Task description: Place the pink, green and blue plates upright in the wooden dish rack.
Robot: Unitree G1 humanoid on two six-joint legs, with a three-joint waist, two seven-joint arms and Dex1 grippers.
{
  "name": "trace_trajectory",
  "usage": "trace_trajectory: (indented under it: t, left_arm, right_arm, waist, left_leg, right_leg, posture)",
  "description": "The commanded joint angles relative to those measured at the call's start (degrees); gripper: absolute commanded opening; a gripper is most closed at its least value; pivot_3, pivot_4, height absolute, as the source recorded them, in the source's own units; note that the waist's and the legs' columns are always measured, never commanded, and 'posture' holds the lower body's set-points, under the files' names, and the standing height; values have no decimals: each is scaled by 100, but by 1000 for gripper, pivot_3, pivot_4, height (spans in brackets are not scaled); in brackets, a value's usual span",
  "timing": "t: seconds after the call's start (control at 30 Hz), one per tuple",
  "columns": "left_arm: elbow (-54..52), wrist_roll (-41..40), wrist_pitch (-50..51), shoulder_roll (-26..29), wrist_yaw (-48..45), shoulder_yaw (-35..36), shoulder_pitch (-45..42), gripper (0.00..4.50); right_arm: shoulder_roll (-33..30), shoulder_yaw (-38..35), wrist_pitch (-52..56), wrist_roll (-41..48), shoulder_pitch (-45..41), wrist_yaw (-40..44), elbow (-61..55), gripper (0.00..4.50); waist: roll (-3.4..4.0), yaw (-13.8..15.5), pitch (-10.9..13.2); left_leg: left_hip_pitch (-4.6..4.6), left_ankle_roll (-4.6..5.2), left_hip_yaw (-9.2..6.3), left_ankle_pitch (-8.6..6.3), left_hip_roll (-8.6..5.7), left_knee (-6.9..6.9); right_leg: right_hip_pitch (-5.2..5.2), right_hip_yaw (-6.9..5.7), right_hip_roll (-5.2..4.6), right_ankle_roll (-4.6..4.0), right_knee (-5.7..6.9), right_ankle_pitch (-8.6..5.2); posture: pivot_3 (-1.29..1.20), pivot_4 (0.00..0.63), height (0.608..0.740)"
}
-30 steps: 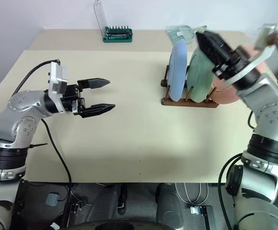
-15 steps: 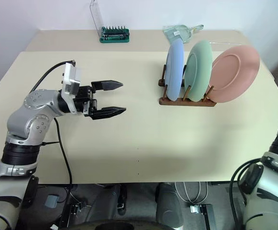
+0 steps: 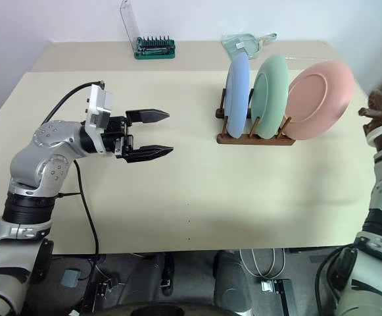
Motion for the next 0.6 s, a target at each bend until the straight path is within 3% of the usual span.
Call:
trace_trajectory:
  t: [0.03,0.6]
  left_arm:
    - [-138,-9,-88,61,0,116,-51,4500]
    - [-88,23,-114,52,43,136,-21,4500]
  right_arm:
    - [-6,-28,196,199,-18,79,-481,27]
    - [45,99,1263,1050,-74,502,-1403,27]
  waist:
    - [0,1,0]
    - [0,12,0]
  left_leg:
    - [0,0,0,0,0,0]
    - [-1,0,-1,0,0,1]
  right_leg:
    - [0,0,0,0,0,0]
    - [1,0,0,0,0,0]
  posture:
    - [0,150,724]
    - [0,150,724]
